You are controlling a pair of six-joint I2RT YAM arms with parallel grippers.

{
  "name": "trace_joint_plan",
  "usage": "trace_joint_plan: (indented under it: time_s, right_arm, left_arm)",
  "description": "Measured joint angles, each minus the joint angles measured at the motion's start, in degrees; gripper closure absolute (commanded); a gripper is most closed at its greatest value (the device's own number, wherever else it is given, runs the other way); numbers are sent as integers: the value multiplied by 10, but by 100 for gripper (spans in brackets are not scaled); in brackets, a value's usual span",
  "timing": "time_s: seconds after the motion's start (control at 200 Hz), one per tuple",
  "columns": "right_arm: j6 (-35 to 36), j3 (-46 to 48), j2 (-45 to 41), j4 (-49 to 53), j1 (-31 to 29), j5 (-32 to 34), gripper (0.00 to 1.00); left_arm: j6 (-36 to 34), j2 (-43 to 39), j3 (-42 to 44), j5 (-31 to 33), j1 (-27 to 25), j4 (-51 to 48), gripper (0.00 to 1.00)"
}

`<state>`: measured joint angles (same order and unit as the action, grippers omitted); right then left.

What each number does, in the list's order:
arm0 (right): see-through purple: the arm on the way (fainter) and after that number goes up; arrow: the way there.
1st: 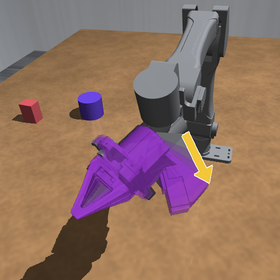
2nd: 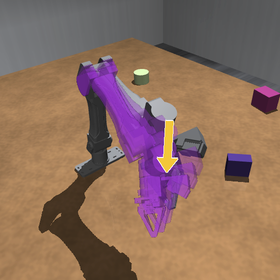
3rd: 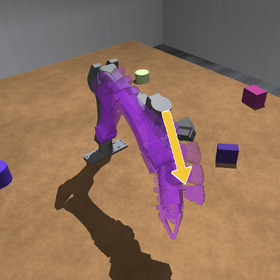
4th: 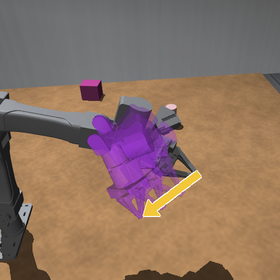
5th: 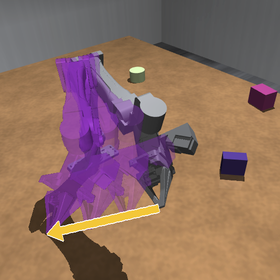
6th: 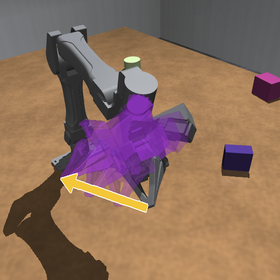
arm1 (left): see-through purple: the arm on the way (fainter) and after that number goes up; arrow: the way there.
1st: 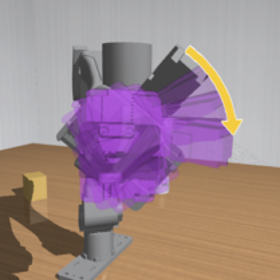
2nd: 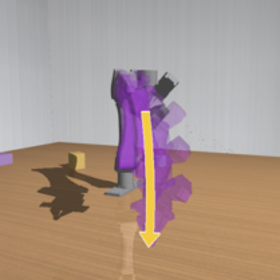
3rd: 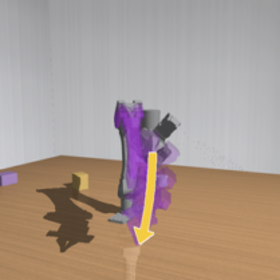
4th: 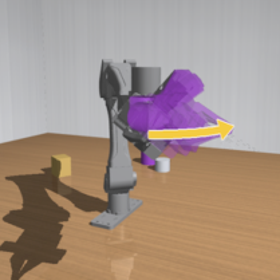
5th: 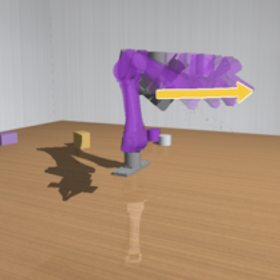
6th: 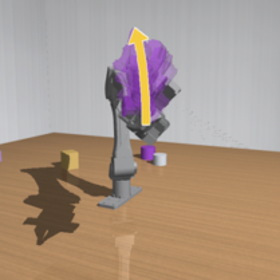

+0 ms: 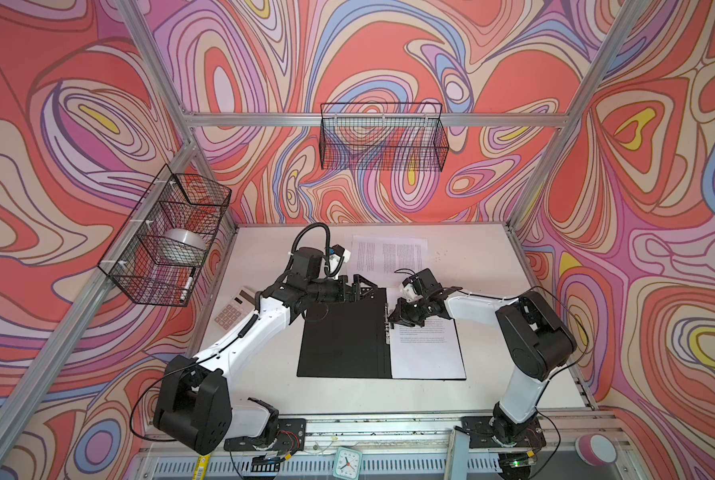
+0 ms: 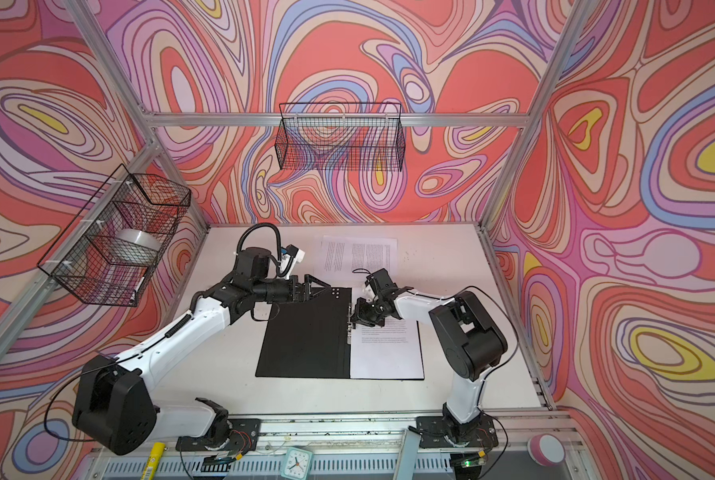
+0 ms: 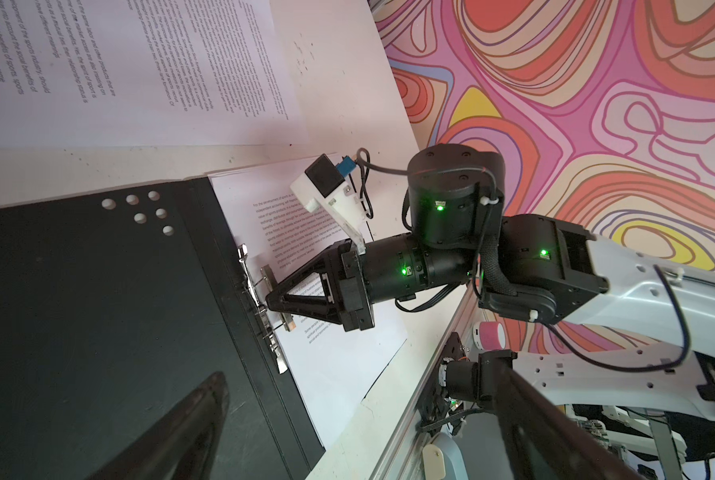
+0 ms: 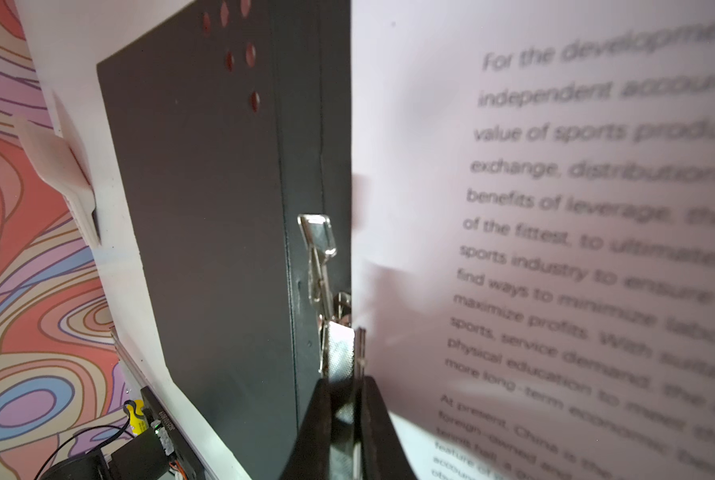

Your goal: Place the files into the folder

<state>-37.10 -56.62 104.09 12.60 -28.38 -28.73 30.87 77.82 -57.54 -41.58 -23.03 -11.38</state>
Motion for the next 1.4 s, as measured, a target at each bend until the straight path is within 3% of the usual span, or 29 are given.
trace_joint_plan:
  time_s: [0.11,0.416,0.711,0.861,1.066,1.192,1.397]
  right_arm:
    - [7,0,2,-2,-1,-5,100]
    - [16,-1,0,10,-3,5,62]
    - [18,-7,-37,13,-3,14,47]
    - [35,-15,-61,41,-3,36,26]
    - [54,-79,-77,63,30,83,16]
    - [39,-92,-71,42,84,102,13]
    - [15,-134,9,26,136,144,6]
  left_arm:
    - [-7,4,-7,6,2,-8,0]
    - [-17,9,-9,23,2,-21,0]
    - [-48,9,-19,65,2,-47,0]
    - [-58,4,-19,90,2,-52,0]
    - [-34,7,-19,116,2,-21,0]
    - [-11,66,-59,118,2,-4,0]
    - [-7,239,-197,118,4,0,0]
